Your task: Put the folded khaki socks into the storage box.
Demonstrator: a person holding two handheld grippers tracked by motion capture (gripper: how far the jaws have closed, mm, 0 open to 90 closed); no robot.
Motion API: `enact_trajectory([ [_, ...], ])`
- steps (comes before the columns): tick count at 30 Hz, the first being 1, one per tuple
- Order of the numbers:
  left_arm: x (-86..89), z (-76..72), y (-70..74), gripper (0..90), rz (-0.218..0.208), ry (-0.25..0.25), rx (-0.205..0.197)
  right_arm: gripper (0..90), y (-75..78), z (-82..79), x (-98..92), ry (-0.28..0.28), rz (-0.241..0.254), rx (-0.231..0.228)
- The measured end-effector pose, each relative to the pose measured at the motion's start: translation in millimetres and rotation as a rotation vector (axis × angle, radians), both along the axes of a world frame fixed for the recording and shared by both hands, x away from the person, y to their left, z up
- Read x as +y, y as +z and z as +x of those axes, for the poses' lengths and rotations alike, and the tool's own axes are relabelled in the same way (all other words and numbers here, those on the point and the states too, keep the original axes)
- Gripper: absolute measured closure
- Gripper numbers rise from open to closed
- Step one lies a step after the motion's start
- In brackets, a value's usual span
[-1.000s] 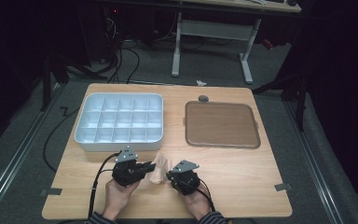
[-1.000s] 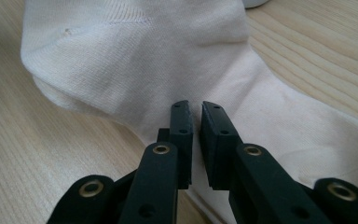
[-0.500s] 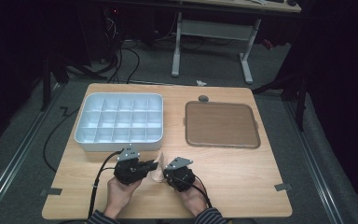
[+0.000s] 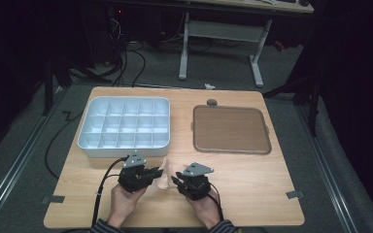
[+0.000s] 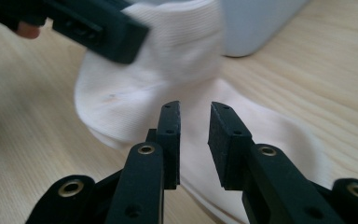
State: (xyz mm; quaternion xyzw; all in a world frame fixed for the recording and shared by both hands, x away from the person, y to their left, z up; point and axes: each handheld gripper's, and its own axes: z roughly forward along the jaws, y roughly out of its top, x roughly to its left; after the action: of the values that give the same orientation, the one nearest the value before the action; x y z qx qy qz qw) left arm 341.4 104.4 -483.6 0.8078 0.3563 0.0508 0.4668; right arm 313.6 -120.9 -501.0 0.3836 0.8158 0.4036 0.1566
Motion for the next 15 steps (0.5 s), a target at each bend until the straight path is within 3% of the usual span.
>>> enact_trajectory([
  [6, -1.2, -0.4, -1.6, 83.3, 0.003, -0.004, 0.001, 70.9, 5.0, -3.1, -35.4, -0.136, -0.017, -0.026],
  [12, -2.7, -0.6, -2.3, 83.3, 0.005, -0.004, 0.005, 67.6, -2.6, 0.0, -44.4, -0.187, -0.023, 0.003],
  [15, -5.6, -2.0, -1.9, 83.3, 0.035, -0.011, -0.014, 69.5, -8.9, 1.8, -42.6, -0.197, -0.055, -0.001],
])
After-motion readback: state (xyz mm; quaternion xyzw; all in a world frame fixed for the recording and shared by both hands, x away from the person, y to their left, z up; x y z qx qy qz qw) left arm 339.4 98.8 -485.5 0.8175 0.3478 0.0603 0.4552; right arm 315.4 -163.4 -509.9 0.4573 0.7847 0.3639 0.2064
